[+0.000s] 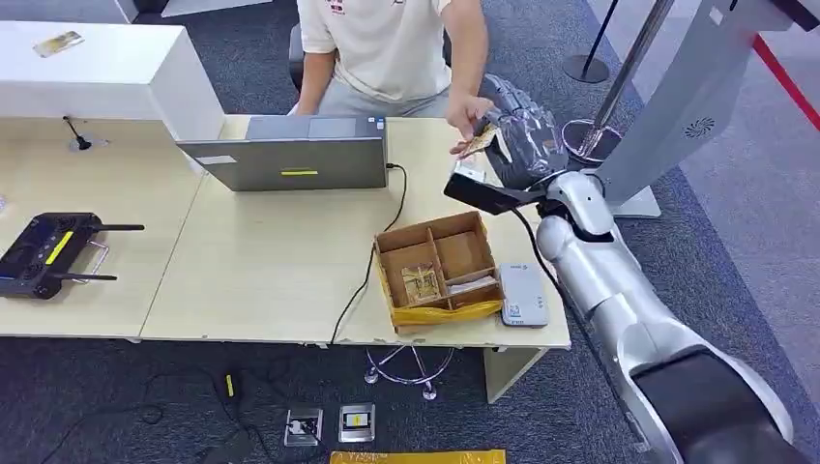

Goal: Pass the card to the sensor for recognition and then transmit it.

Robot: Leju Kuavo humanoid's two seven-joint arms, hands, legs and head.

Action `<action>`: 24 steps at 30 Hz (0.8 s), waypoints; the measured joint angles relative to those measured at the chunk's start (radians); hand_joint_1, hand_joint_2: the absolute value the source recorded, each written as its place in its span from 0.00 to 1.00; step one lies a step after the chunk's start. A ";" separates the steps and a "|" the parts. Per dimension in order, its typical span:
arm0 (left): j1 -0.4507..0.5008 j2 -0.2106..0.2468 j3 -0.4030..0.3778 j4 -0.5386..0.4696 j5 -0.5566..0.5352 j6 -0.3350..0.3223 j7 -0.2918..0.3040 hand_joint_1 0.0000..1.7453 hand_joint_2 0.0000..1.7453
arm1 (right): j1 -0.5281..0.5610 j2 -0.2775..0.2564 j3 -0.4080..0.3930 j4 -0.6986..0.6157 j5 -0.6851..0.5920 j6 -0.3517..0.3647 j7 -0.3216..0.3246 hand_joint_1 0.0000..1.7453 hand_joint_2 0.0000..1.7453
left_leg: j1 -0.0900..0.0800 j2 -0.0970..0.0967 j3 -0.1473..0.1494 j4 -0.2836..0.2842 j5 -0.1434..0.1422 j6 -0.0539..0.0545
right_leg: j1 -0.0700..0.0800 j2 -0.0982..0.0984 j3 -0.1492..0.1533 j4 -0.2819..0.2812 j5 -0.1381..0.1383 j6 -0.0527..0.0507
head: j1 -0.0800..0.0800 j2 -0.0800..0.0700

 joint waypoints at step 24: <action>0.025 -0.005 -0.022 0.000 0.022 0.035 0.006 0.00 0.00 | 0.030 -0.026 -0.061 0.146 -0.085 -0.341 -0.069 0.00 1.00 | 0.000 0.000 0.001 0.000 0.000 0.000 | 0.000 0.000 0.000 -0.001 0.000 0.000 | 0.001 0.000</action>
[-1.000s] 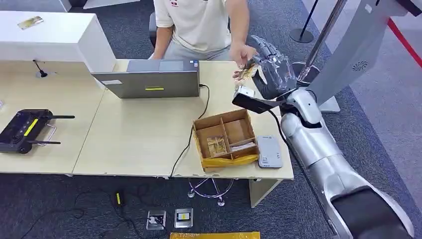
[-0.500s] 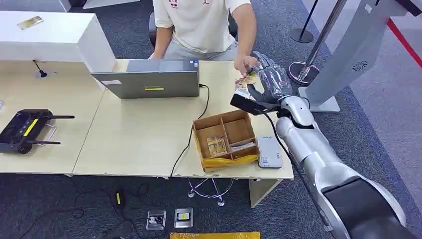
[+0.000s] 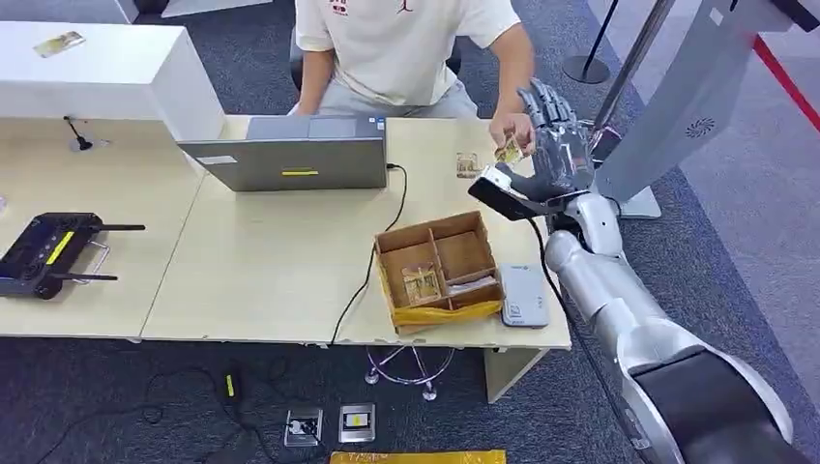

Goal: Pass the card to the sensor for recognition and then transmit it.

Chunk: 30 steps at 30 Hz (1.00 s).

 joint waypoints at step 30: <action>0.093 -0.003 0.011 0.001 0.150 0.037 0.025 0.00 0.00 | 0.637 -0.119 -1.544 -0.118 -0.024 -0.002 -0.286 0.00 1.00 | 0.000 0.005 0.001 0.000 -0.008 0.002 | 0.000 0.003 0.000 -0.002 -0.005 0.001 | -0.001 0.000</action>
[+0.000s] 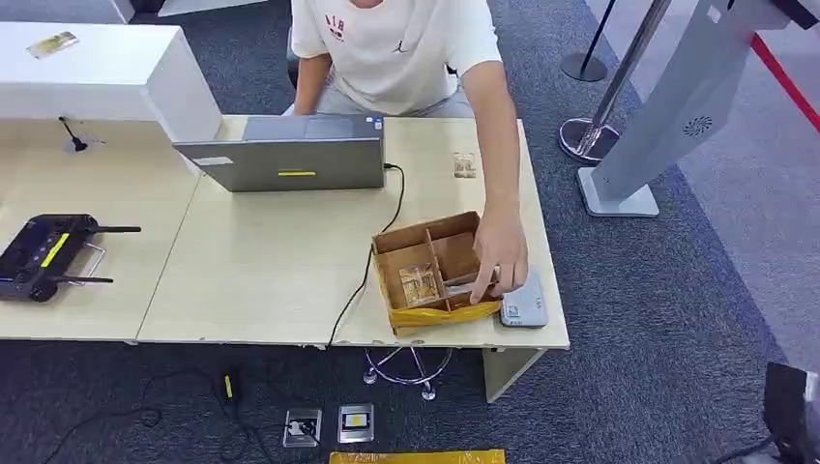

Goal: Pass the card to the sensor for recognition and then transmit it.

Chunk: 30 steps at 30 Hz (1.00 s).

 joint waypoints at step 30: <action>-0.007 -0.023 0.018 0.000 0.008 0.018 0.022 0.00 0.00 | 0.089 0.094 -0.333 0.235 0.246 0.000 0.532 0.00 1.00 | 0.000 0.001 0.002 0.000 -0.001 -0.002 | 0.000 0.001 0.002 0.001 -0.001 0.000 | 0.000 0.000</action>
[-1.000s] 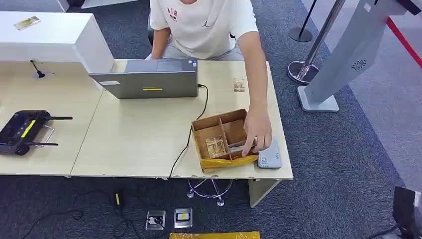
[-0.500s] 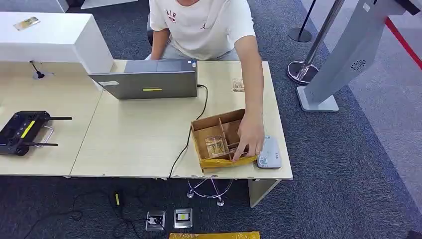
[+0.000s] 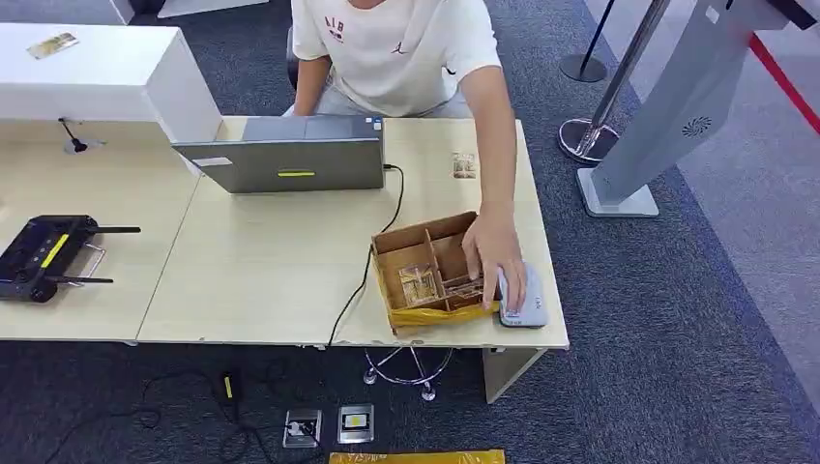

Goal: Pass the card to the sensor for recognition and then transmit it.

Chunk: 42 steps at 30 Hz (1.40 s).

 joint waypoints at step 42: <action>-0.019 -0.008 -0.024 0.000 -0.092 -0.006 -0.002 0.00 0.00 | 0.009 0.006 0.191 0.229 0.343 0.539 0.359 0.00 1.00 | 0.000 0.000 0.001 0.000 0.000 0.000 | 0.000 0.000 0.000 0.000 0.000 0.000 | 0.000 0.000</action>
